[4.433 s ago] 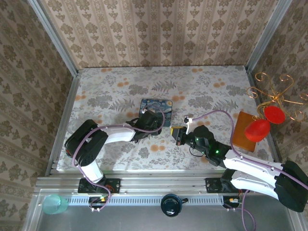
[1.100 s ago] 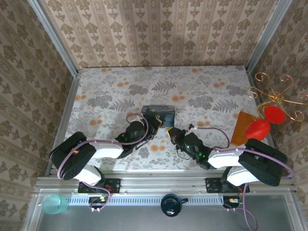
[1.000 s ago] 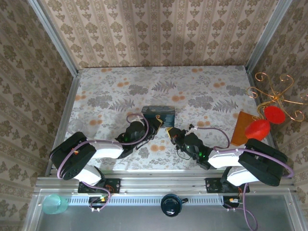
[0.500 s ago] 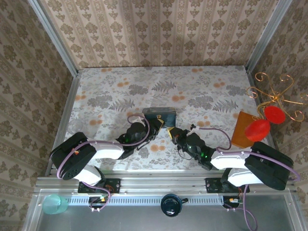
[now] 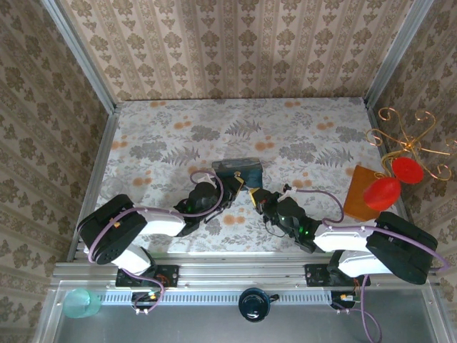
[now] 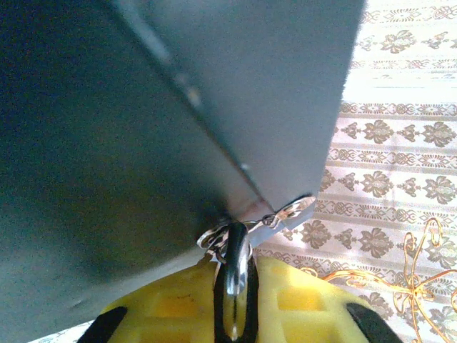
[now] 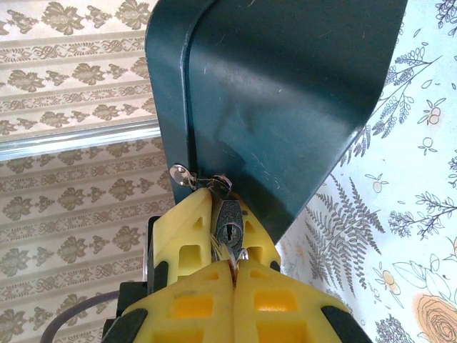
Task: Unlock a padlock with a key
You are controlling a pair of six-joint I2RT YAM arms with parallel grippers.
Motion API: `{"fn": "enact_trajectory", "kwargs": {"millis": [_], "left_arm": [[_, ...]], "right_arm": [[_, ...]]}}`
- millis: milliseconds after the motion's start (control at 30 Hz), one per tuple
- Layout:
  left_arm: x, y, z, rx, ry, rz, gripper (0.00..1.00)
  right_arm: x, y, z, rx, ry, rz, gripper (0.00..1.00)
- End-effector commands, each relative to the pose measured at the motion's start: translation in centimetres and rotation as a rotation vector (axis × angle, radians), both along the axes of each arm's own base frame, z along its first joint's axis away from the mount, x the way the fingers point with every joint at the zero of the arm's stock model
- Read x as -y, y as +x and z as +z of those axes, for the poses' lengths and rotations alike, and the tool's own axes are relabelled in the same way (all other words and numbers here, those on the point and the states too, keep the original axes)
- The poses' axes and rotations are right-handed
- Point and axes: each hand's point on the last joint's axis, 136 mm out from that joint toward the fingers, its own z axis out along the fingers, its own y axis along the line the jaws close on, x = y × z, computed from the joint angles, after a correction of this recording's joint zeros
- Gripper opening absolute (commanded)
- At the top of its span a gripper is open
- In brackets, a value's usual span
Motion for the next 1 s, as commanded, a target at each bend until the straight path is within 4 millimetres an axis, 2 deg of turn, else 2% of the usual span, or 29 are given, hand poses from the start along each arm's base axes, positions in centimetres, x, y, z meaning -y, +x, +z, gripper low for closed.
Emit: {"fn": "enact_trajectory", "kwargs": {"millis": [0, 300, 967], "left_arm": [[0.3, 0.0, 1.4, 0.031, -0.045, -0.003, 0.00], [0.3, 0.1, 1.4, 0.033, -0.045, 0.002, 0.00], [1.0, -0.3, 2.0, 0.048, -0.064, -0.020, 0.00]], "right_arm": [[1.0, 0.2, -0.8, -0.016, -0.026, -0.047, 0.00], [1.9, -0.1, -0.6, -0.015, -0.045, -0.070, 0.00], [0.9, 0.2, 0.2, 0.000, -0.023, -0.047, 0.00]]}}
